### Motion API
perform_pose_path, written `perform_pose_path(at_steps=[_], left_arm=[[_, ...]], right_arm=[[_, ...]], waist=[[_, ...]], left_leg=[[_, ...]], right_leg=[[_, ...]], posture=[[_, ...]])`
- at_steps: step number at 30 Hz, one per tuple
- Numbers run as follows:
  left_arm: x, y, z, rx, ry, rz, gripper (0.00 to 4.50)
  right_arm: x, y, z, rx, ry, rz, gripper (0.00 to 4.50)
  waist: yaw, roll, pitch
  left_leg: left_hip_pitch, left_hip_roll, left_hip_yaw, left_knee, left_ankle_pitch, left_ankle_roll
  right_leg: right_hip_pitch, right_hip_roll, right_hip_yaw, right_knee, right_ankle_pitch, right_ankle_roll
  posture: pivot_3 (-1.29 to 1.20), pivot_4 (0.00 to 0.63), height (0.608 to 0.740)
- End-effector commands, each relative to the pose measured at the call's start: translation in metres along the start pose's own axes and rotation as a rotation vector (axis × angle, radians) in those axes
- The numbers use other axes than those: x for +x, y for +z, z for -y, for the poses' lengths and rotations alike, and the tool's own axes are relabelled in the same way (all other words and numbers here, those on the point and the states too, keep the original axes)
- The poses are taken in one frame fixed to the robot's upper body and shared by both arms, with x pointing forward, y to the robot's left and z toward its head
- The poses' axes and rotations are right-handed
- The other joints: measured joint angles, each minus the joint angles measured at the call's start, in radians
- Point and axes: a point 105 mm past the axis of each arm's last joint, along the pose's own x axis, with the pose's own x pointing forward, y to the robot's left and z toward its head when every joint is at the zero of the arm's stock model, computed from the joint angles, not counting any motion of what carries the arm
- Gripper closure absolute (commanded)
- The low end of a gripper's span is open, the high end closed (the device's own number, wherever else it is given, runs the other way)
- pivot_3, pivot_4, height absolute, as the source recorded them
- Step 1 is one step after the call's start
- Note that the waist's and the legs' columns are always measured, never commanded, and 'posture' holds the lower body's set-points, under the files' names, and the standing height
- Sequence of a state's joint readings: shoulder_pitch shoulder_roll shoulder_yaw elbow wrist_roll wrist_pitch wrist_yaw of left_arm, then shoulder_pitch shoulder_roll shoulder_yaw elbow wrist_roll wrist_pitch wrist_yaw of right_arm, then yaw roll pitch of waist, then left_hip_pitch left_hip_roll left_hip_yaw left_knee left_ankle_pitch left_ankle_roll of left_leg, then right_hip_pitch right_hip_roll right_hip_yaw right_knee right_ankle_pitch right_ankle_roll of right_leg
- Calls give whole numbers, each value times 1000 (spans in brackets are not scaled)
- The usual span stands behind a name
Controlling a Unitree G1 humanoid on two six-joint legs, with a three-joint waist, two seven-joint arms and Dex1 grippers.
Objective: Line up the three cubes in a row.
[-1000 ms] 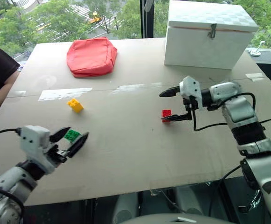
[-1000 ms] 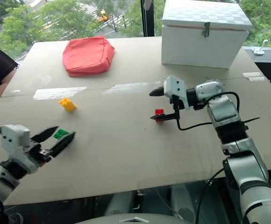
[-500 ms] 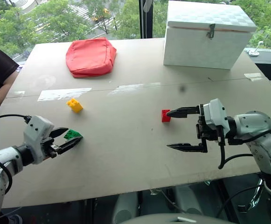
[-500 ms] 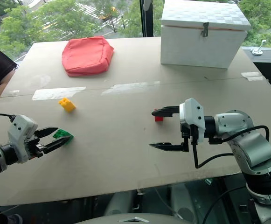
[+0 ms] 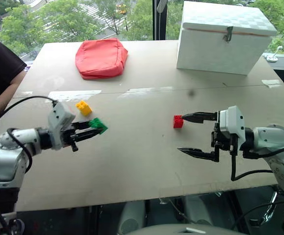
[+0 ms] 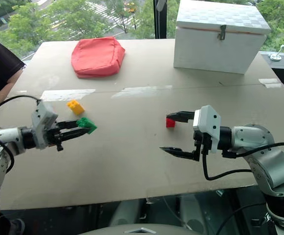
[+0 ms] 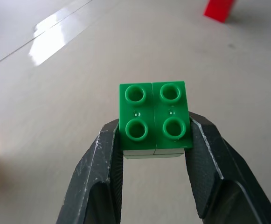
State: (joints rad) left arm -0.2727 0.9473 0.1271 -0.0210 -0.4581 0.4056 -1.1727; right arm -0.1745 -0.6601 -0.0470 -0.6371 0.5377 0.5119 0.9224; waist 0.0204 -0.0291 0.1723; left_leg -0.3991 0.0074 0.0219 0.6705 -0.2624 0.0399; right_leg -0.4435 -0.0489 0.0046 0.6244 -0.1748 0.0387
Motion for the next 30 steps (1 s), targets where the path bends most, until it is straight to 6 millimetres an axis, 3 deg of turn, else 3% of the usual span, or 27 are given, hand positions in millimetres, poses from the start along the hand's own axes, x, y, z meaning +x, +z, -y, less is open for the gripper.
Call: perform_pose_path(at_steps=[1,5,11,27,30], left_arm=[[33,10,0,87,-147,-68,3268],[72,20,-4,142,-273,-82,3268],[99,18,-3,208,-368,-123,3268],[122,21,-5,242,-359,-159,3268],[122,20,-3,203,-364,-148,1806]], right_arm=[[-16,1,6,11,-111,-3,0],[-36,-8,4,36,-198,-71,0],[-48,-10,-1,57,-253,-115,0],[-55,-9,-6,85,-283,-137,0],[-55,-9,-5,85,-276,-138,0]], waist=[[0,0,0],[-6,0,0],[-34,-1,0],[-25,-1,0],[-24,-1,0]], left_leg=[[0,-1,0,0,0,0],[0,-3,1,2,0,0],[0,-1,0,1,0,1],[0,-1,-2,3,0,1],[0,-1,-2,3,0,1]], right_leg=[[0,0,0,0,0,0],[1,1,0,0,1,0],[1,4,2,0,2,5],[1,4,5,0,1,7],[1,4,5,1,1,7]], posture=[[0,150,740],[0,150,740],[0,150,740],[0,150,740],[0,150,740]])
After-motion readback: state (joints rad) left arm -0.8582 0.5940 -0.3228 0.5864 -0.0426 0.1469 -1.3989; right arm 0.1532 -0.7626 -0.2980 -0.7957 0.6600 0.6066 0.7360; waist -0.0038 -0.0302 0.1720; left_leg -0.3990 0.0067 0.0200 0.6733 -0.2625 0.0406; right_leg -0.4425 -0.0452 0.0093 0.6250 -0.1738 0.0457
